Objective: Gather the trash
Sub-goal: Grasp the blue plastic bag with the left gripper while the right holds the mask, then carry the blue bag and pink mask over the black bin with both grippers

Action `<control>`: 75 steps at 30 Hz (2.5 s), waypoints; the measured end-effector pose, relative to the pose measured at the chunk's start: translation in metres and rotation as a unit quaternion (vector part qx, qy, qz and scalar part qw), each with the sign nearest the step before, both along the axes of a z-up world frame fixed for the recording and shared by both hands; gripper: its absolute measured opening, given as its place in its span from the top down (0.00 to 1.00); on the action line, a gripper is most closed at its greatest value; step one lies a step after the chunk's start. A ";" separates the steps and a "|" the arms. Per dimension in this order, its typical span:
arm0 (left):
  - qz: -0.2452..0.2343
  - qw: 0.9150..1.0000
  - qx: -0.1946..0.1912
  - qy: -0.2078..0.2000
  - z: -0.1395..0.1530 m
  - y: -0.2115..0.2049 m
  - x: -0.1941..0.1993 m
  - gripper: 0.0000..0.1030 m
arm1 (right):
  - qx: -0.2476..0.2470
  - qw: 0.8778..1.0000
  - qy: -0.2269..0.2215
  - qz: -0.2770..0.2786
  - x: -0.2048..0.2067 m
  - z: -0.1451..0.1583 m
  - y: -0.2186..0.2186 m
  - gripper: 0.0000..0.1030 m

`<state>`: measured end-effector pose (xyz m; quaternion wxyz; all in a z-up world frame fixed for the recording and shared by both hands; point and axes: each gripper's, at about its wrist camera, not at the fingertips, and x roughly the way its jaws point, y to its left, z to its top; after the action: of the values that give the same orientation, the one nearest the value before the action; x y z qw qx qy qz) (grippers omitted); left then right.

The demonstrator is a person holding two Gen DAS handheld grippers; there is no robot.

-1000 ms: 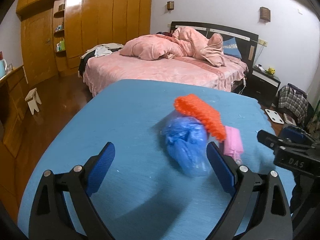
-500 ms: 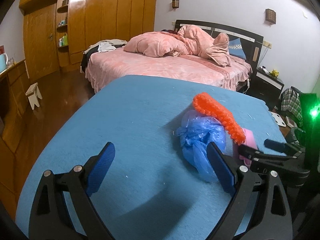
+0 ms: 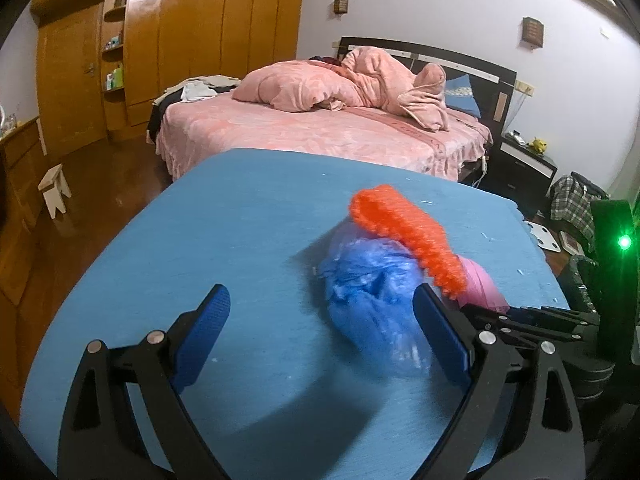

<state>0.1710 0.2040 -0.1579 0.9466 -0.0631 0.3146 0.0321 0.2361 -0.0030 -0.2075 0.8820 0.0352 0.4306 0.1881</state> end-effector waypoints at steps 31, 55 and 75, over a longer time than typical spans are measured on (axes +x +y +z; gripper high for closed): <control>-0.003 0.999 -0.009 0.035 -0.011 -0.017 0.004 0.63 | -0.006 1.000 -0.014 -0.021 -0.009 0.015 -0.042 0.83; -0.022 1.000 0.002 0.022 0.008 -0.029 -0.043 0.64 | -0.002 0.999 -0.033 -0.020 -0.042 0.030 -0.055 0.83; -0.057 0.998 0.009 -0.008 0.045 -0.076 -0.060 0.64 | 0.001 0.997 -0.067 -0.026 -0.079 0.069 -0.080 0.83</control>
<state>0.1113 0.1283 -0.1131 0.9499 -0.0370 0.3096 -0.0195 0.1574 -0.0831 -0.1382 0.9134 0.0351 0.3695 0.1673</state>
